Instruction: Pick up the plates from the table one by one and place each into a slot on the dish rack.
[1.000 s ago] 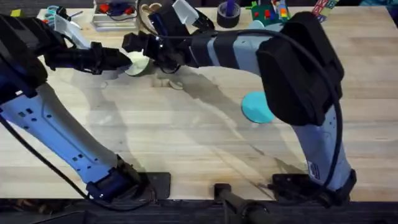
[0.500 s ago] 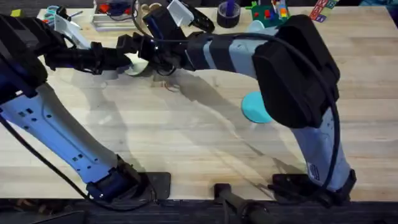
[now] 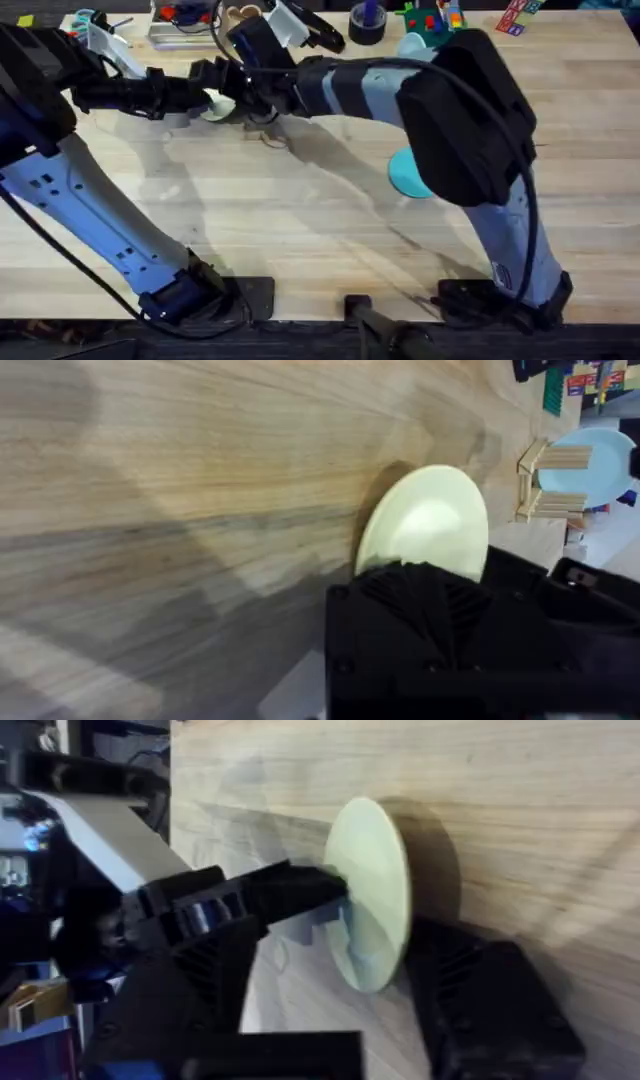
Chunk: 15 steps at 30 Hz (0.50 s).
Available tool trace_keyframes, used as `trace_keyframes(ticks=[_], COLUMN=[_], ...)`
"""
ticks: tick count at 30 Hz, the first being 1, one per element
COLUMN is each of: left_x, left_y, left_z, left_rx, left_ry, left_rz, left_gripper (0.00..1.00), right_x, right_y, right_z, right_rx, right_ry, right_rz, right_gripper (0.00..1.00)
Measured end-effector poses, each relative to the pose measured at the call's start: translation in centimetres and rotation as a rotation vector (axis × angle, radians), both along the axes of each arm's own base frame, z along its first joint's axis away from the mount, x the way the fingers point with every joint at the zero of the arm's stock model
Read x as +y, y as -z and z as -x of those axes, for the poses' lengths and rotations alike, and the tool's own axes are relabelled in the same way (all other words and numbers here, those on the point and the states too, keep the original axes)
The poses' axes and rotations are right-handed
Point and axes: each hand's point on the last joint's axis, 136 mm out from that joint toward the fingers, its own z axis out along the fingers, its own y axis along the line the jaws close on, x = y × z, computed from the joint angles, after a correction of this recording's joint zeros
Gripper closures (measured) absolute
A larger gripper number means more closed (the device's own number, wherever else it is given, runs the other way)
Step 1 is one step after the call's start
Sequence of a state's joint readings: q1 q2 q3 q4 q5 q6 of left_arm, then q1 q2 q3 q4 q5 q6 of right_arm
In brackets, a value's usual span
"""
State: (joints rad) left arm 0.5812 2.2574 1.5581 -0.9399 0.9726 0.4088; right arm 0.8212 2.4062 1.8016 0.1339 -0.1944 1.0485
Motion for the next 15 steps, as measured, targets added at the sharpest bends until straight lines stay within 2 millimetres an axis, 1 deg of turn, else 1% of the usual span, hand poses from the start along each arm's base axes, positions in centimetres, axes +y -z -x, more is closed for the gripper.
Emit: trace_keyframes(ticks=[2, 4, 5, 6, 7, 9, 10, 11, 15], left_x=[0.0, 0.0, 0.0, 0.0, 0.0, 0.1, 0.1, 0.1, 0.3], left_y=[0.0, 0.0, 0.0, 0.0, 0.0, 0.0, 0.0, 0.0, -0.2], left_z=[0.0, 0.0, 0.0, 0.0, 0.0, 0.0, 0.0, 0.0, -0.1], left_rx=[0.000, -0.001, 0.000, 0.000, -0.001, -0.001, -0.001, -0.001, -0.007], left_ry=[0.000, 0.000, 0.000, 0.000, 0.000, -0.001, -0.002, -0.002, -0.007], left_rz=[0.000, 0.000, 0.000, 0.000, 0.000, 0.000, 0.000, 0.000, 0.002], left_gripper=[0.962, 0.962, 0.962, 0.962, 0.962, 0.962, 0.962, 0.963, 0.963], right_x=[0.2, 0.2, 0.2, 0.1, 0.1, -0.1, -0.2, -0.3, 0.0], right_y=[0.6, 0.8, 0.9, 1.1, 1.3, 1.9, 2.3, 2.5, 2.0], right_z=[0.2, 0.2, 0.1, 0.1, 0.1, 0.1, 0.1, 0.0, -0.2], right_rx=[0.007, 0.006, 0.007, 0.010, 0.011, 0.020, 0.025, 0.031, 0.019], right_ry=[-0.002, -0.001, 0.001, 0.003, 0.004, 0.012, 0.015, 0.017, 0.018], right_rz=[0.004, 0.006, 0.009, 0.014, 0.018, 0.031, 0.037, 0.038, 0.018], right_gripper=[0.251, 0.312, 0.355, 0.419, 0.493, 0.741, 0.824, 0.884, 0.960])
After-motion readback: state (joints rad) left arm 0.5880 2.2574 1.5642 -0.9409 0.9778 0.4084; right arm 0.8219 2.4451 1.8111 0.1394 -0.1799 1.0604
